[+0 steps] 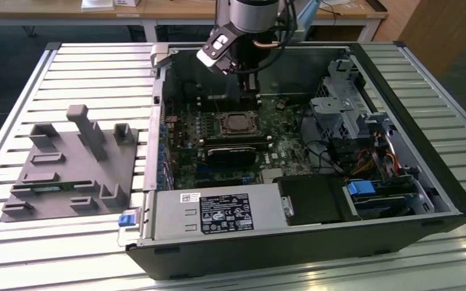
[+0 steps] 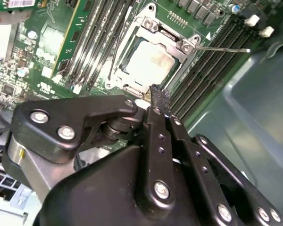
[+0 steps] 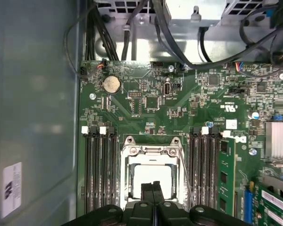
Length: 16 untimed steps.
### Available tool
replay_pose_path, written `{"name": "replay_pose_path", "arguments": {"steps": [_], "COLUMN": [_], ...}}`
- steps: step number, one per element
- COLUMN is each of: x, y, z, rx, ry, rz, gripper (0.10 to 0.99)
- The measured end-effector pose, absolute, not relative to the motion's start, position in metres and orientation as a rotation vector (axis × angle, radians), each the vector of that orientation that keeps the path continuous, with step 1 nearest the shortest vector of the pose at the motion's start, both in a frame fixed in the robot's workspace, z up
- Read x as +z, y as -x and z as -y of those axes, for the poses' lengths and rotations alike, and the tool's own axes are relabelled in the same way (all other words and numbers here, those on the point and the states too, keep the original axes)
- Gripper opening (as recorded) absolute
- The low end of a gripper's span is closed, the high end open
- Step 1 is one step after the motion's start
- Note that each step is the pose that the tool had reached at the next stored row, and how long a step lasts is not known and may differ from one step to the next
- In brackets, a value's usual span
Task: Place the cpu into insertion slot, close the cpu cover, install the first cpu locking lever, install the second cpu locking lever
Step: 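Install the first cpu locking lever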
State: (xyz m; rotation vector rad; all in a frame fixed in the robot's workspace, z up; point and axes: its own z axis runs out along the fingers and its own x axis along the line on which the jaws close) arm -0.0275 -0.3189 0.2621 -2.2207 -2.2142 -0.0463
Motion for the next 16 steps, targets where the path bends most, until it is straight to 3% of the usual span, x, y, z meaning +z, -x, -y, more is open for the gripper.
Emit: {"name": "replay_pose_path", "arguments": {"steps": [16], "x": [0.2632], "y": [0.0275], "z": [0.3189], "rx": [-0.042], "ry": [2.049], "rz": [2.369], "gripper": [0.106]}}
